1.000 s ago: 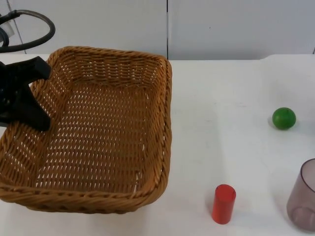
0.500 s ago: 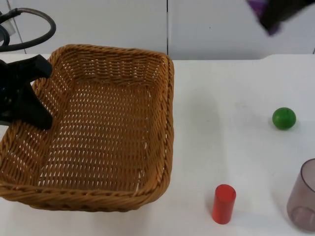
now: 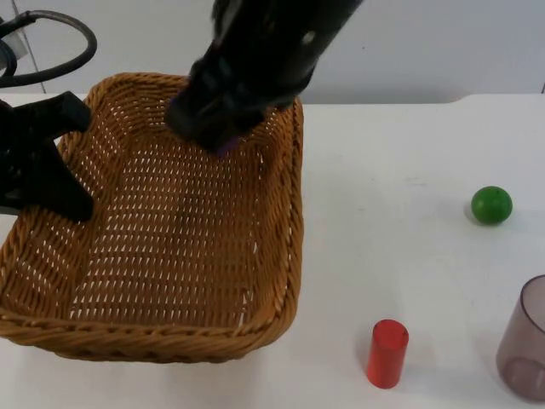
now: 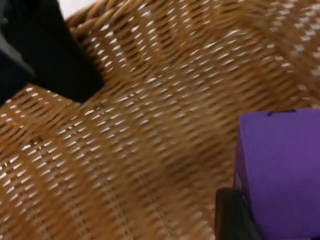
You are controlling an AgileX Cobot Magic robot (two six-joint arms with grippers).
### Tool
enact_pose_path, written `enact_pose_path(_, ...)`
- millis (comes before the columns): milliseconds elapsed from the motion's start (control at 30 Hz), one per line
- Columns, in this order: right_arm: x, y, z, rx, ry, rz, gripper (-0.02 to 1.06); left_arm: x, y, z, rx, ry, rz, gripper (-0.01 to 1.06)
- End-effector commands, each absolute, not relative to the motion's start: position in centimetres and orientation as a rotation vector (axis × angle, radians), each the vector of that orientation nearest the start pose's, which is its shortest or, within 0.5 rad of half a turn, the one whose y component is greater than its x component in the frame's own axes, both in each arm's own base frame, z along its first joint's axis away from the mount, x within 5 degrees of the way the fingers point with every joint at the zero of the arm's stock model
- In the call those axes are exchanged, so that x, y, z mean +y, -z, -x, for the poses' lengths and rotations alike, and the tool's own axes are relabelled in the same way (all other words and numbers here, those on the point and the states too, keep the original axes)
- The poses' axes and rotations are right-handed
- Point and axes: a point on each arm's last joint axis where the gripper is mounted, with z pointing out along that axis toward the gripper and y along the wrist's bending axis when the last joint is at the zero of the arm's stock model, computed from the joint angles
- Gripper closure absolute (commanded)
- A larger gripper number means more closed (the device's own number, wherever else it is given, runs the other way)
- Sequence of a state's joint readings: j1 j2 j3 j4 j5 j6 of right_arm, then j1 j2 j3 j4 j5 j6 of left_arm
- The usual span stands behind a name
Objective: Pick up the basket with the left hand and place the triangular block into the basket with the right hand.
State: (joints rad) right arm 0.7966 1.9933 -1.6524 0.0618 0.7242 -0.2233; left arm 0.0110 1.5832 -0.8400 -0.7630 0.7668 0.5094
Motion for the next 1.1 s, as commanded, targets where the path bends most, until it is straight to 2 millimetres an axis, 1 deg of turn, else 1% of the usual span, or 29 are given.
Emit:
enact_pose_path(0,33.1,-23.6,-31.5,2.267,-0.290,1.226,0.90,-4.2,-19.9,-27.8,2.743,0.763,0.054,1.05)
enact_pose_path(67,33.3,-22.4,-31.7,2.290,-0.281,1.237,0.77,-4.2,-19.9,-27.8,2.743,0.763,0.054,1.05)
enact_pose_path(100,33.3,-22.1,-31.7,2.296,-0.279,1.241,0.67,-4.2,-19.9,-27.8,2.743,0.763,0.054,1.05)
enact_pose_path(133,33.3,-22.1,-31.7,2.296,-0.279,1.241,0.67,-4.2,-19.9,-27.8,2.743,0.763,0.054,1.05)
enact_pose_path(167,33.4,-21.8,-31.8,2.299,-0.278,1.242,0.59,-4.2,-19.9,-27.8,2.743,0.763,0.054,1.05)
enact_pose_path(200,33.4,-21.8,-31.8,2.297,-0.279,1.240,0.56,-4.2,-19.9,-27.8,2.743,0.763,0.054,1.05)
enact_pose_path(233,33.5,-21.9,-31.8,2.297,-0.289,1.221,0.45,-4.2,-19.9,-27.8,2.742,0.765,0.057,1.05)
enact_pose_path(267,33.5,-22.0,-31.9,2.294,-0.292,1.216,0.40,-4.2,-19.9,-27.8,2.741,0.767,0.059,1.05)
enact_pose_path(300,33.5,-22.0,-31.9,2.294,-0.292,1.216,0.40,-4.2,-19.9,-27.8,2.741,0.767,0.059,1.05)
enact_pose_path(367,33.4,-22.9,-31.8,2.269,-0.288,1.213,0.34,-4.4,-20.0,-27.8,2.741,0.792,0.069,1.05)
enact_pose_path(433,33.0,-25.0,-31.6,2.228,-0.296,1.193,0.33,-4.4,-20.0,-27.7,2.748,0.805,0.059,1.05)
enact_pose_path(467,33.0,-25.0,-31.6,2.228,-0.296,1.193,0.33,-4.4,-20.0,-27.7,2.748,0.805,0.059,1.05)
enact_pose_path(500,32.6,-26.3,-31.4,2.201,-0.296,1.182,0.33,-4.5,-20.0,-27.7,2.748,0.806,0.049,1.05)
enact_pose_path(600,30.8,-32.0,-30.1,2.086,-0.290,1.117,0.33,-4.4,-20.0,-27.7,2.740,0.795,0.037,1.05)
enact_pose_path(633,30.8,-32.0,-30.1,2.086,-0.290,1.117,0.33,-4.4,-20.0,-27.7,2.740,0.795,0.037,1.05)
enact_pose_path(667,29.5,-35.3,-28.9,2.026,-0.299,1.076,0.33,-4.4,-20.0,-27.8,2.734,0.789,0.034,1.05)
enact_pose_path(733,27.5,-39.5,-27.0,1.947,-0.325,1.032,0.33,-4.3,-19.7,-28.2,2.726,0.774,0.052,1.05)
enact_pose_path(767,26.7,-41.0,-26.2,1.919,-0.339,1.015,0.33,-4.3,-19.3,-28.5,2.719,0.779,0.065,1.05)
enact_pose_path(800,26.7,-41.0,-26.2,1.919,-0.339,1.015,0.33,-4.3,-19.3,-28.5,2.719,0.779,0.065,1.05)
enact_pose_path(867,24.7,-43.5,-24.3,1.860,-0.359,0.982,0.33,-4.5,-18.4,-29.6,2.696,0.813,0.099,1.05)
enact_pose_path(933,23.2,-44.8,-22.8,1.825,-0.369,0.963,0.33,-4.6,-17.2,-31.1,2.697,0.843,0.104,1.05)
enact_pose_path(967,22.5,-45.0,-22.1,1.816,-0.372,0.958,0.33,-4.6,-16.5,-32.1,2.699,0.845,0.116,1.05)
enact_pose_path(1000,22.5,-45.0,-22.1,1.816,-0.372,0.958,0.33,-4.6,-16.5,-32.1,2.699,0.845,0.116,1.05)
enact_pose_path(1033,21.8,-45.3,-21.4,1.809,-0.374,0.954,0.33,-4.5,-15.8,-32.9,2.700,0.837,0.132,1.05)
enact_pose_path(1067,21.3,-45.1,-21.0,1.810,-0.372,0.956,0.33,-4.4,-15.1,-34.0,2.699,0.817,0.142,1.05)
